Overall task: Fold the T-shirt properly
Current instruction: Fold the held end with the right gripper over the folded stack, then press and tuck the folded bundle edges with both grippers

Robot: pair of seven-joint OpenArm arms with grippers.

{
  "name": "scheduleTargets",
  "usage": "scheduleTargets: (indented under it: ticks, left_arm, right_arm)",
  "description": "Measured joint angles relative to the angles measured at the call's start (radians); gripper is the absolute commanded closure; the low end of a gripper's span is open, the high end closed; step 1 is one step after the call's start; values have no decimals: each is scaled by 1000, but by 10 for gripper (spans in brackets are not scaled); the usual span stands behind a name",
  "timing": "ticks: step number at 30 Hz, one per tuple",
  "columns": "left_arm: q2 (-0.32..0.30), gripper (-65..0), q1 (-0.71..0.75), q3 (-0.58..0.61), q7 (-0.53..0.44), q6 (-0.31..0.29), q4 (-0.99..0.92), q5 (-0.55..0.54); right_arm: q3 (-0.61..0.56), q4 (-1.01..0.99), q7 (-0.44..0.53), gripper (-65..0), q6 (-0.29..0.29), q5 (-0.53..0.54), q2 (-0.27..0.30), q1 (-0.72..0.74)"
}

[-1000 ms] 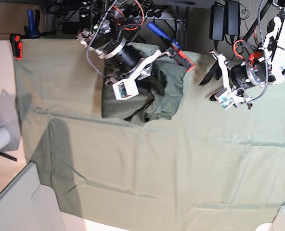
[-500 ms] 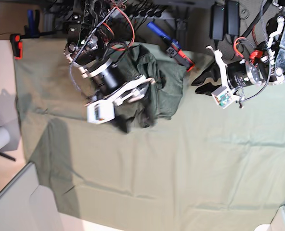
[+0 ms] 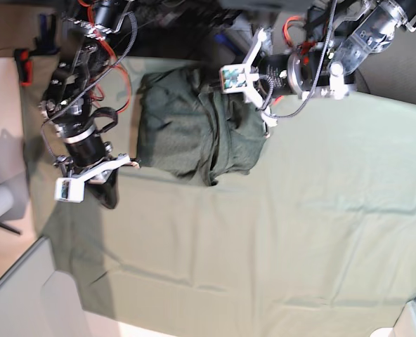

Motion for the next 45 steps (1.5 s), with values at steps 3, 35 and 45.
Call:
scheduleTargets:
  ticks: [3,35,45]
  left_arm:
    - [20,0,-40,16,0,2,-43,7]
    - [-163,0,-186,4,-62,2,-273,8]
    - [-157,0,-226,1,-163,-34,-418,-24]
  right_arm:
    - [-1,-121,0,0,0,1,3,59]
    - [-185,-368,21,0,-2,-58,5,187]
    - [-185,-368,-3,0,-2,-58,14,127]
